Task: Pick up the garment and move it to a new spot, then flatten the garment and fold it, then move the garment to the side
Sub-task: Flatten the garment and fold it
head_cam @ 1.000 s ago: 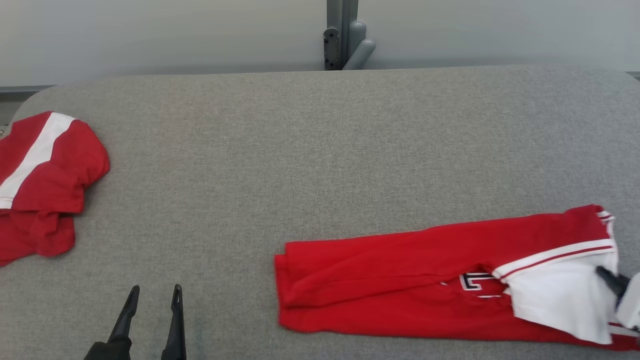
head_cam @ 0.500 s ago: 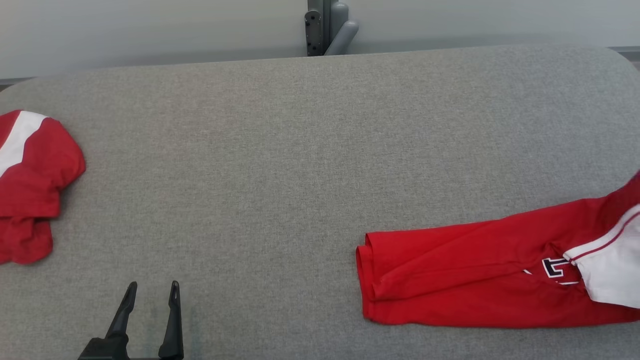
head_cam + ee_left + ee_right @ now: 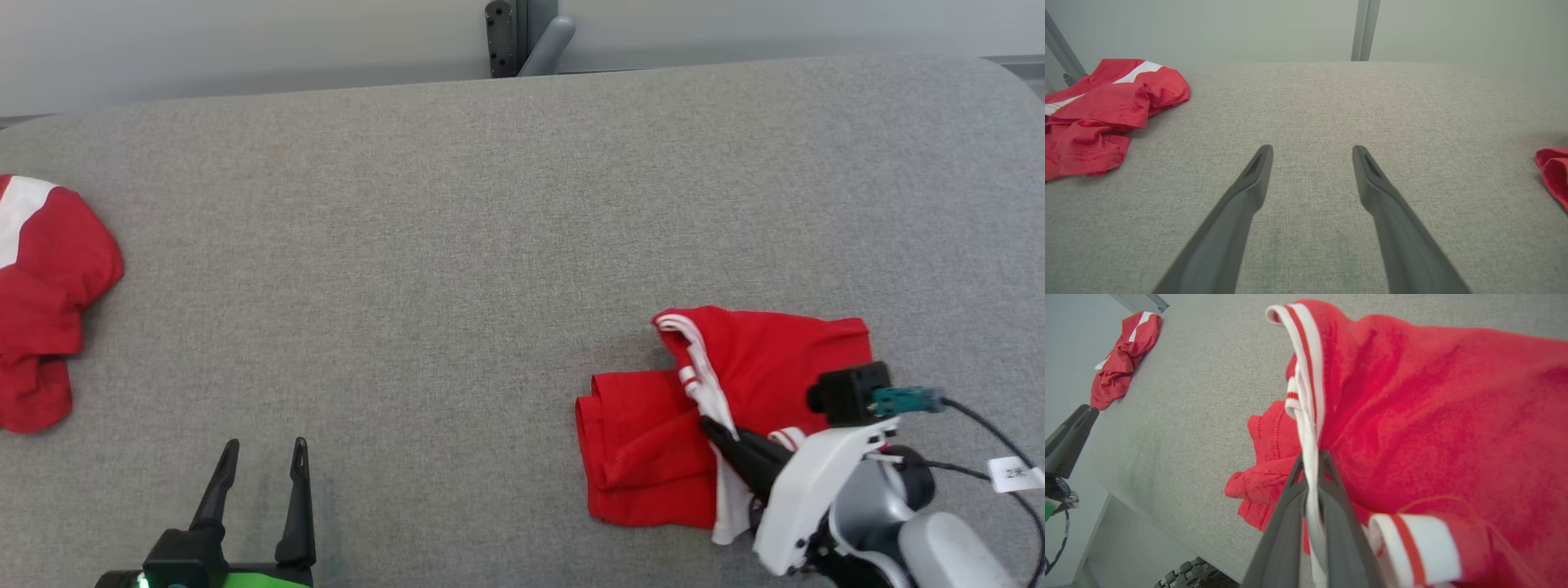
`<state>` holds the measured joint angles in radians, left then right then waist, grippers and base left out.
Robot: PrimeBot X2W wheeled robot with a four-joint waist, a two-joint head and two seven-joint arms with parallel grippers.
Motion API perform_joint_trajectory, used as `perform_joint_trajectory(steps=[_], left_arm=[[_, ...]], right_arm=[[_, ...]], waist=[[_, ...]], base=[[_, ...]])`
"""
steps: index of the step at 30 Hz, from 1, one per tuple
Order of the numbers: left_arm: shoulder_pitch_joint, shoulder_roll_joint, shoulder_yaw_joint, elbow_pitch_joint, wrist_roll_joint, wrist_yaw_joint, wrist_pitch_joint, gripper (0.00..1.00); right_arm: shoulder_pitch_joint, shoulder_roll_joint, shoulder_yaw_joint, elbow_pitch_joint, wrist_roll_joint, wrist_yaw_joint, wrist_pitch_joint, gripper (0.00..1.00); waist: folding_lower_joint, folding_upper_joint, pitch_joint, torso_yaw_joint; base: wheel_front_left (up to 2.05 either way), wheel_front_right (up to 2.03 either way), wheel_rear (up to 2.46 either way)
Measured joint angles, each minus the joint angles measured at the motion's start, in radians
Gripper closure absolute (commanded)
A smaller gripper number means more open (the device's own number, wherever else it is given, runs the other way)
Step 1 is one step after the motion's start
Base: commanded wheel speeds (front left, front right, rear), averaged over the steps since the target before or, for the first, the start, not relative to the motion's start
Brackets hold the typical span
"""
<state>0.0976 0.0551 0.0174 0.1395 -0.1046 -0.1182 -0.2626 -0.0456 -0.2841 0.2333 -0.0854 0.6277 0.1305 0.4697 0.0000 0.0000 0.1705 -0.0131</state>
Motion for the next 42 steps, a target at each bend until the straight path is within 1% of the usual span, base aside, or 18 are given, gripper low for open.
perform_joint_trajectory(steps=[2, 7, 10, 14, 15, 16, 17, 21, 25, 28, 31, 35, 39, 42], left_arm=[[-0.001, -0.002, -0.014, 0.01, -0.006, 0.004, 0.0, 0.0], [0.0, -0.005, -0.048, 0.028, -0.018, 0.013, 0.0, 0.0], [0.001, -0.005, -0.053, 0.035, -0.024, 0.022, 0.0, 0.0], [0.001, -0.005, -0.053, 0.048, -0.026, 0.026, 0.0, 0.0], [0.001, -0.005, -0.053, 0.05, -0.026, 0.026, 0.0, 0.0], [0.001, -0.005, -0.053, 0.053, -0.026, 0.026, 0.0, 0.0], [0.001, -0.005, -0.052, 0.055, -0.026, 0.026, 0.0, 0.0], [0.007, -0.005, -0.053, 0.064, -0.027, 0.028, 0.0, 0.0], [0.03, -0.005, -0.052, 0.073, -0.033, 0.035, 0.0, 0.0], [0.057, -0.005, -0.048, 0.079, -0.034, 0.043, 0.0, 0.0], [0.083, -0.005, -0.048, 0.079, -0.037, 0.052, 0.0, 0.0], [0.1, -0.005, -0.058, 0.074, -0.043, 0.062, 0.0, 0.0], [0.109, -0.005, -0.067, 0.066, -0.043, 0.067, 0.0, 0.0], [0.117, -0.005, -0.072, 0.064, -0.045, 0.072, 0.0, 0.0]], right_arm=[[-0.012, 0.05, 0.042, 0.032, -0.021, 0.0, -0.017, 1.0], [-0.03, 0.124, 0.098, 0.114, -0.079, 0.0, -0.058, 1.0], [-0.034, 0.146, 0.112, 0.143, -0.089, 0.0, -0.074, 1.0], [-0.038, 0.157, 0.119, 0.169, -0.095, 0.0, -0.091, 1.0], [-0.038, 0.16, 0.121, 0.173, -0.095, 0.0, -0.094, 0.98], [-0.039, 0.162, 0.127, 0.174, -0.095, 0.0, -0.103, 0.55], [-0.041, 0.162, 0.131, 0.174, -0.095, 0.0, -0.111, 0.0], [-0.036, 0.161, 0.136, 0.151, -0.095, 0.0, -0.135, 0.0], [0.021, 0.126, 0.102, 0.06, -0.095, 0.0, -0.171, 0.0], [0.063, 0.1, 0.025, -0.027, -0.123, 0.0, -0.237, 0.0], [0.109, 0.084, -0.081, -0.075, -0.166, 0.0, -0.316, 0.0], [0.158, 0.05, -0.189, -0.07, -0.289, 0.0, -0.416, 0.0], [0.191, 0.07, -0.262, -0.011, -0.361, 0.0, -0.54, 0.0], [0.203, 0.073, -0.298, 0.068, -0.418, 0.0, -0.644, 0.0]], waist=[[0.0, 0.0, 0.004, 0.003], [0.0, 0.0, 0.008, 0.018], [0.0, 0.0, 0.009, 0.029], [0.0, 0.0, 0.007, 0.041], [0.0, 0.0, 0.006, 0.043], [0.0, 0.0, 0.004, 0.044], [0.0, 0.0, 0.003, 0.044], [0.0, 0.0, -0.011, 0.044], [0.0, 0.0, -0.036, 0.044], [0.0, 0.0, -0.062, 0.043], [0.0, 0.0, -0.093, 0.04], [0.0, 0.0, -0.129, 0.035], [0.0, 0.0, -0.156, 0.034], [0.0, 0.0, -0.171, 0.036]], base=[[0.0, 0.0, 0.0], [0.0, 0.0, 0.0], [0.0, 0.0, 0.0], [0.0, 0.0, 0.0], [0.0, 0.0, 0.0], [0.0, 0.0, 0.0], [0.0, 0.0, 0.0], [0.0, 0.0, 0.0], [0.0, 0.0, 0.0], [0.0, 0.0, 0.0], [0.0, 0.0, 0.0], [0.0, 0.0, 0.0], [0.0, 0.0, 0.0], [0.0, 0.0, 0.0]])
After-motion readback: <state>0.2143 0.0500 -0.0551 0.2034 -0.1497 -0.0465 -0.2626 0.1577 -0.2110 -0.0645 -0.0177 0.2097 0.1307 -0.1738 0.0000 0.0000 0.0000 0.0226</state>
